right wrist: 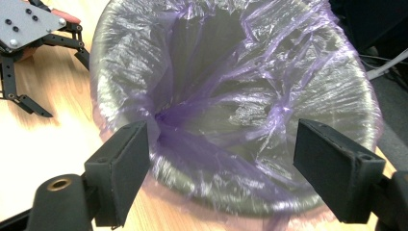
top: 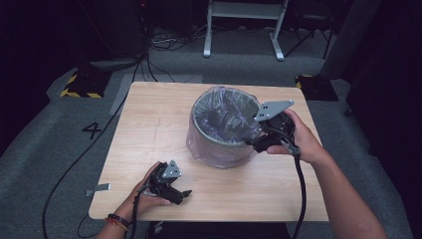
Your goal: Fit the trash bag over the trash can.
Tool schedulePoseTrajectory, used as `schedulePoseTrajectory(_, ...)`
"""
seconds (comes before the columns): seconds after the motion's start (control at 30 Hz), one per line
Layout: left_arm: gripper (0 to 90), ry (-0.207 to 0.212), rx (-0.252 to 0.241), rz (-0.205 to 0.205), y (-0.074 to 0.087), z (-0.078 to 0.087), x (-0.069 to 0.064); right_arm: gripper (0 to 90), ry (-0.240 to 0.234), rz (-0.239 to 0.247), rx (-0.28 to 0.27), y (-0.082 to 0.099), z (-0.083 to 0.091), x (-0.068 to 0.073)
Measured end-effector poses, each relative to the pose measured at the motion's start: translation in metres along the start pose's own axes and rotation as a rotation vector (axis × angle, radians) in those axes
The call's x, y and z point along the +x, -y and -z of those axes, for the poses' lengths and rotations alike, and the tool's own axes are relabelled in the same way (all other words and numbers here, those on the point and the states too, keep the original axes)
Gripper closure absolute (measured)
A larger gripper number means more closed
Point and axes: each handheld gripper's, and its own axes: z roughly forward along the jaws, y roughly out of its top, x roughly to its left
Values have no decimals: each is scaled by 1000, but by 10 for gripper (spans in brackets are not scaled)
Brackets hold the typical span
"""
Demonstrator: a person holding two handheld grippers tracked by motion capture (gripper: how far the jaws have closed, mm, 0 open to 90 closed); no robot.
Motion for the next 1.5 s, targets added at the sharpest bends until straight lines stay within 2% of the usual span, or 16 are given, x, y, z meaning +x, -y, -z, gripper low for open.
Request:
schedulePoseTrajectory(0.5, 37, 0, 0, 1, 0, 0, 0, 198, 18, -14, -18, 22, 10, 6)
schedulePoseTrajectory(0.7, 38, 0, 0, 0, 0, 0, 0, 192, 25, 14, -29, 29, 14, 13)
schedulePoseTrajectory(0.9, 37, 0, 0, 0, 0, 0, 0, 190, 28, 20, -16, 38, 11, 18)
schedulePoseTrajectory(1.5, 37, 0, 0, 0, 0, 0, 0, 195, 42, 5, 20, 61, -1, 21)
